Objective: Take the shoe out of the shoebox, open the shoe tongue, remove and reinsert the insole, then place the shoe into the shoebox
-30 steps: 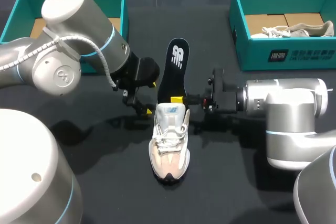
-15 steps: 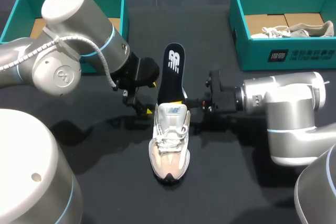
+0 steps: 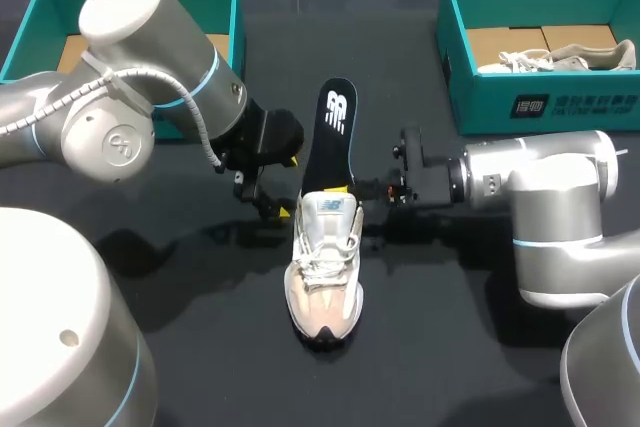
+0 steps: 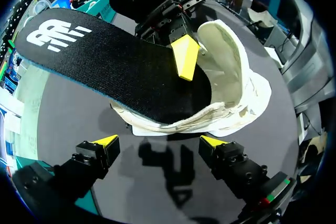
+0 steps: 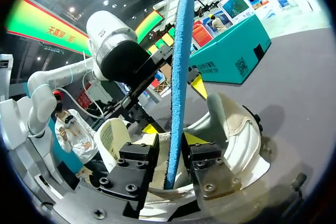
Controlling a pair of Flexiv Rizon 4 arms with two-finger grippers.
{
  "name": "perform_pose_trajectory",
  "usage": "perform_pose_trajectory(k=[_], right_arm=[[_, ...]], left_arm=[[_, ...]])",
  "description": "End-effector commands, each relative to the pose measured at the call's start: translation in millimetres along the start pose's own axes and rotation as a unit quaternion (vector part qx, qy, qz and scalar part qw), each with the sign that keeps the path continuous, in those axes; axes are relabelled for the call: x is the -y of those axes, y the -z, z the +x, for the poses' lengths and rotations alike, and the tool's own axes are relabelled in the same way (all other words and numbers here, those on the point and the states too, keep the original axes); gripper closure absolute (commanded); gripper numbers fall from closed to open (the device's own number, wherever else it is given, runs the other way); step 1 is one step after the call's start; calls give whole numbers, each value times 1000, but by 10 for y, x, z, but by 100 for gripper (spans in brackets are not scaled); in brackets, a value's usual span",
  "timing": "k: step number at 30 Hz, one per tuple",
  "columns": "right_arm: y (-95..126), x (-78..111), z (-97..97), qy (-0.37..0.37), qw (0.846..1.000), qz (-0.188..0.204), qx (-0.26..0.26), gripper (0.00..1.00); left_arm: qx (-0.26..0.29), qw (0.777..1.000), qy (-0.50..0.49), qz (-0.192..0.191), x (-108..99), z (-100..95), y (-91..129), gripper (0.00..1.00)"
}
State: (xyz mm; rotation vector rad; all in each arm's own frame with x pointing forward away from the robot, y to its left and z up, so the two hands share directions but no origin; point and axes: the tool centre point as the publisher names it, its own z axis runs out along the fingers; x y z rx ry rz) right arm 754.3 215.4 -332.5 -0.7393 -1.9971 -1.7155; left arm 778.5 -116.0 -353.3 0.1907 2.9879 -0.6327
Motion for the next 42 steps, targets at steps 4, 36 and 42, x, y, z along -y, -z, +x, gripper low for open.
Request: perform_pose_trajectory(k=[4,36,42], right_arm=[[12,-66,-3,8,1000,6,-3,69],[-100,-199,-99,-3,999,19,-28,100],[-96,-12,-41,-35,999,21,-23,100]], left_arm=[[1,1000,0,-1,2,6,-4,0],[1,1000,0,-1,2,6,-4,0],[1,1000,0,-1,2,6,-4,0]])
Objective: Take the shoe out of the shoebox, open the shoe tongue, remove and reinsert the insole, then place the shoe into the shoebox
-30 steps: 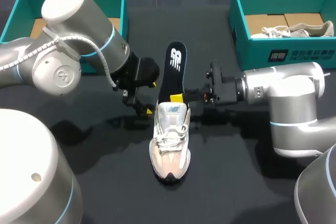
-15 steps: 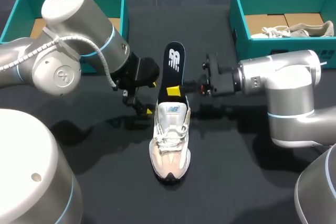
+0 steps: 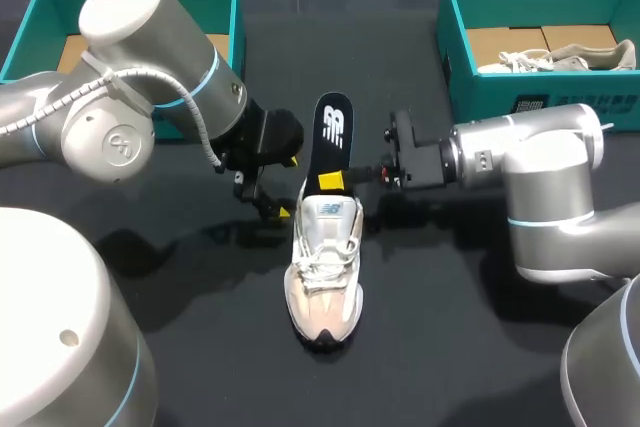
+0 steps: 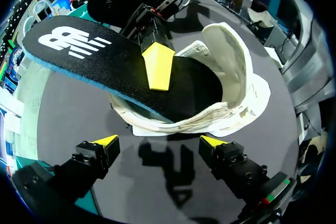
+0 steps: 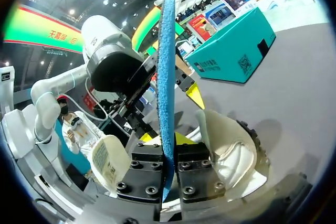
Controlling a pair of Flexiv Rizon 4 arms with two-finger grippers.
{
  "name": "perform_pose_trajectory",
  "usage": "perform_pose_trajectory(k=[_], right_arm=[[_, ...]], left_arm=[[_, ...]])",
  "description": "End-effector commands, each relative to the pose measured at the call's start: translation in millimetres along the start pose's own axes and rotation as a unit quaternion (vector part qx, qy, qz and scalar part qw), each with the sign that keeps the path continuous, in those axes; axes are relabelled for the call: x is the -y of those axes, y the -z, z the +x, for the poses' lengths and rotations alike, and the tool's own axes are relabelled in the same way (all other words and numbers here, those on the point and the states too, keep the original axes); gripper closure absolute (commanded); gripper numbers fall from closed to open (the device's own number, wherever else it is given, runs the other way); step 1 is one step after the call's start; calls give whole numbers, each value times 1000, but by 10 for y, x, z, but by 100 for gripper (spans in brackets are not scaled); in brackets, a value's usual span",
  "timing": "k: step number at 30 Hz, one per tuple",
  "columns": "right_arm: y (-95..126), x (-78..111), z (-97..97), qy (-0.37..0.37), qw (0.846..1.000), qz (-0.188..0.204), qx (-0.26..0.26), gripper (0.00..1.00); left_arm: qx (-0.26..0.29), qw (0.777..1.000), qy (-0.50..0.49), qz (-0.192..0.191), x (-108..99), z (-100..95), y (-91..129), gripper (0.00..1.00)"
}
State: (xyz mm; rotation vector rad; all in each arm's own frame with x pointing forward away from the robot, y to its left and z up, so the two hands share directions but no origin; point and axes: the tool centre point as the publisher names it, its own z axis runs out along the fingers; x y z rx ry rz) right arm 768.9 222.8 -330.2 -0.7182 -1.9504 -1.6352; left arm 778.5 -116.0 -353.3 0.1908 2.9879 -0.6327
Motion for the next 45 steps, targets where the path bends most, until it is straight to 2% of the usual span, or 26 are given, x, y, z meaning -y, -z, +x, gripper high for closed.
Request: perform_pose_trajectory(k=[1,9,15,16,18,21,38,42,45], right_arm=[[-30,134,50,-10,1000,-2,6,100],[-84,298,124,-33,999,9,14,100],[-102,293,148,-26,1000,8,5,98],[-106,279,151,-23,1000,9,4,89],[-115,249,150,-17,1000,10,4,79],[-126,200,158,-6,1000,12,2,67],[-101,-96,184,40,999,30,12,70],[-88,-166,161,46,998,31,16,73],[-79,-206,139,49,998,31,17,81]], left_arm=[[1,1000,0,-1,2,6,-4,0],[1,1000,0,-1,2,6,-4,0],[1,1000,0,-1,2,6,-4,0],[1,1000,0,-1,2,6,-4,0],[1,1000,0,-1,2,6,-4,0],[1,1000,0,-1,2,6,-4,0],[1,1000,0,-1,2,6,-4,0],[1,1000,0,-1,2,6,-4,0],[1,1000,0,-1,2,6,-4,0]])
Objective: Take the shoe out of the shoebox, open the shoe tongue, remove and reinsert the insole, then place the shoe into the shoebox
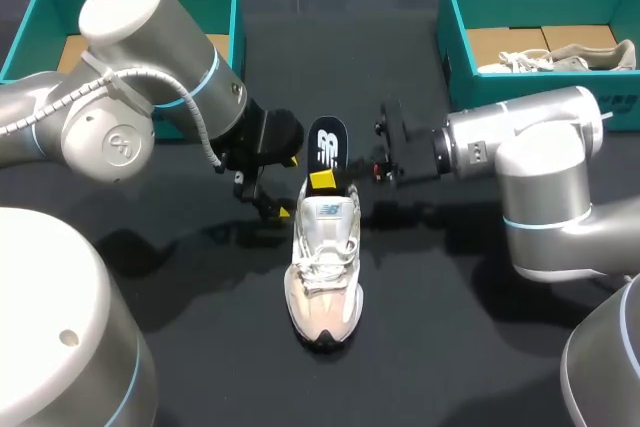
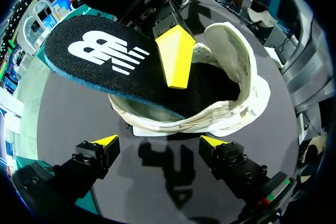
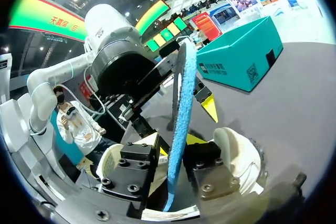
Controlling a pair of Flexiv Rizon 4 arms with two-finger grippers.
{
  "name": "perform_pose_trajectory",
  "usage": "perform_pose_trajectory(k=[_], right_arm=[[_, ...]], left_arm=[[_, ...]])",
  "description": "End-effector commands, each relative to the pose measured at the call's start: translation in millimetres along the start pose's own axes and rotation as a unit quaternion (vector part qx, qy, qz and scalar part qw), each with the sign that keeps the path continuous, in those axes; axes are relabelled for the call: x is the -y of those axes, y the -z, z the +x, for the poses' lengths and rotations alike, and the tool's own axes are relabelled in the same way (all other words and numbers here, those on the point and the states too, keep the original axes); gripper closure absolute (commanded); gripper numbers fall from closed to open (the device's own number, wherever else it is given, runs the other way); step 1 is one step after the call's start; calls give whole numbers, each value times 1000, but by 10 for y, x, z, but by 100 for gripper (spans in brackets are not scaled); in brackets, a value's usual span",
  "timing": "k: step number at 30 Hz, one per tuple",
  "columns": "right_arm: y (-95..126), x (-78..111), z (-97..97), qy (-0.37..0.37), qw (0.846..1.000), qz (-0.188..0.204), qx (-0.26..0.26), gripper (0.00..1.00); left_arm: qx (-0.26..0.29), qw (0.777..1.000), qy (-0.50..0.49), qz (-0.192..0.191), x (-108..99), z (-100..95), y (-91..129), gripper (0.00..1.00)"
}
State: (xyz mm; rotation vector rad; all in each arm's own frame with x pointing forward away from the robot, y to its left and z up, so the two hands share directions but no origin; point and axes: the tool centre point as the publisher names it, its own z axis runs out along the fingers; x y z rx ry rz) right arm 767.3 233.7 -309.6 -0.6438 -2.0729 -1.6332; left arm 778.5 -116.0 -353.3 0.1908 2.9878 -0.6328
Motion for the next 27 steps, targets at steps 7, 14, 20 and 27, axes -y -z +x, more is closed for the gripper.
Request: perform_pose_trajectory(k=[7,14,20,27], right_arm=[[-12,-4,-105,-17,1000,4,-4,100],[-56,214,-68,-47,999,-1,-10,100],[-98,362,37,-64,998,-9,-9,100],[-120,418,70,-73,997,-10,-8,100]], left_arm=[[1,1000,0,-1,2,6,-4,0],[1,1000,0,-1,2,6,-4,0],[1,1000,0,-1,2,6,-4,0],[1,1000,0,-1,2,6,-4,0]])
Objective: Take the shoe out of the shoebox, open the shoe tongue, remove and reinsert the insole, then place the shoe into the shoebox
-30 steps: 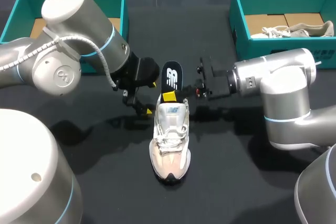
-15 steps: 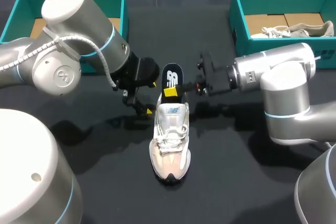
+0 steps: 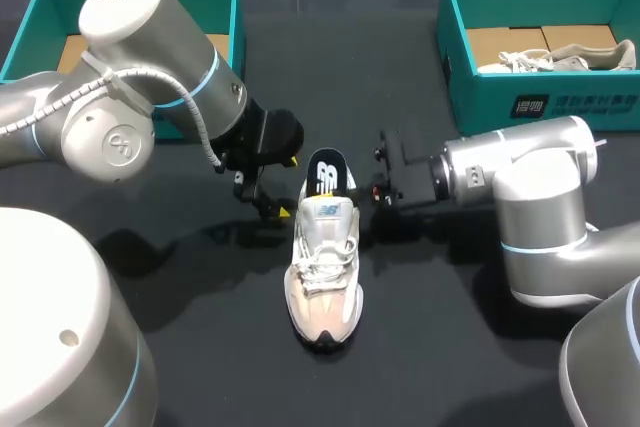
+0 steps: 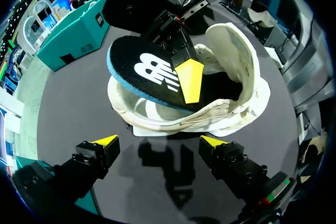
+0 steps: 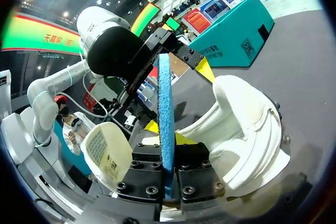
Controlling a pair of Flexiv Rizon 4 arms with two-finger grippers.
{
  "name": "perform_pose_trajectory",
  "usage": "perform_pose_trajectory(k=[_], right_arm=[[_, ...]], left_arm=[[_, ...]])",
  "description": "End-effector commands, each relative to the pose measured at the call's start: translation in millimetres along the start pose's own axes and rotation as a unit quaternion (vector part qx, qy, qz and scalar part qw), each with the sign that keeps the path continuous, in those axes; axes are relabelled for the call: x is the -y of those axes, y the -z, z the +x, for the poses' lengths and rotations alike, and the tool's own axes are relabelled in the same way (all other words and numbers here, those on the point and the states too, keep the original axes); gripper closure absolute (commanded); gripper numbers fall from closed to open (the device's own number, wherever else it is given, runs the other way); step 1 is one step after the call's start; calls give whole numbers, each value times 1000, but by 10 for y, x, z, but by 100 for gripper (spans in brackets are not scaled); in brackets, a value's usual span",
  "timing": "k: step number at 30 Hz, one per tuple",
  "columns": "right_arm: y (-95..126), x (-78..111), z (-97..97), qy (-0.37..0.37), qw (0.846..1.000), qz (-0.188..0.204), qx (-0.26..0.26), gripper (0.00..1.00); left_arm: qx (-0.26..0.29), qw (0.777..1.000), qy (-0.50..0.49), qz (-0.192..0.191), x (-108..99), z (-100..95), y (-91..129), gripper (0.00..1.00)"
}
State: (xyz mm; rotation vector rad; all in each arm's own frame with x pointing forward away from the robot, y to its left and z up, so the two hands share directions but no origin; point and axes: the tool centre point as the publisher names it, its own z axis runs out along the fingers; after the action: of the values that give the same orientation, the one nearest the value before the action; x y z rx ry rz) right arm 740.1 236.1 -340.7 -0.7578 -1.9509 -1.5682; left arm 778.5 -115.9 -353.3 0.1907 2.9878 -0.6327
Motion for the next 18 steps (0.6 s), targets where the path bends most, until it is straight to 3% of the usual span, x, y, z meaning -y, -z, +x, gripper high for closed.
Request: perform_pose_trajectory(k=[1,2,5,7,18], right_arm=[[-21,23,31,0,1000,-3,4,100],[-23,19,32,1,1000,-3,4,100],[-33,-18,35,9,1000,-5,3,76],[-37,-44,36,13,1000,-3,4,68],[-19,-231,80,43,999,6,12,68]], left_arm=[[1,1000,0,-1,3,6,-4,0],[1,1000,0,-1,3,6,-4,0],[1,1000,0,-1,3,6,-4,0],[1,1000,0,-1,3,6,-4,0],[1,1000,0,-1,3,6,-4,0]])
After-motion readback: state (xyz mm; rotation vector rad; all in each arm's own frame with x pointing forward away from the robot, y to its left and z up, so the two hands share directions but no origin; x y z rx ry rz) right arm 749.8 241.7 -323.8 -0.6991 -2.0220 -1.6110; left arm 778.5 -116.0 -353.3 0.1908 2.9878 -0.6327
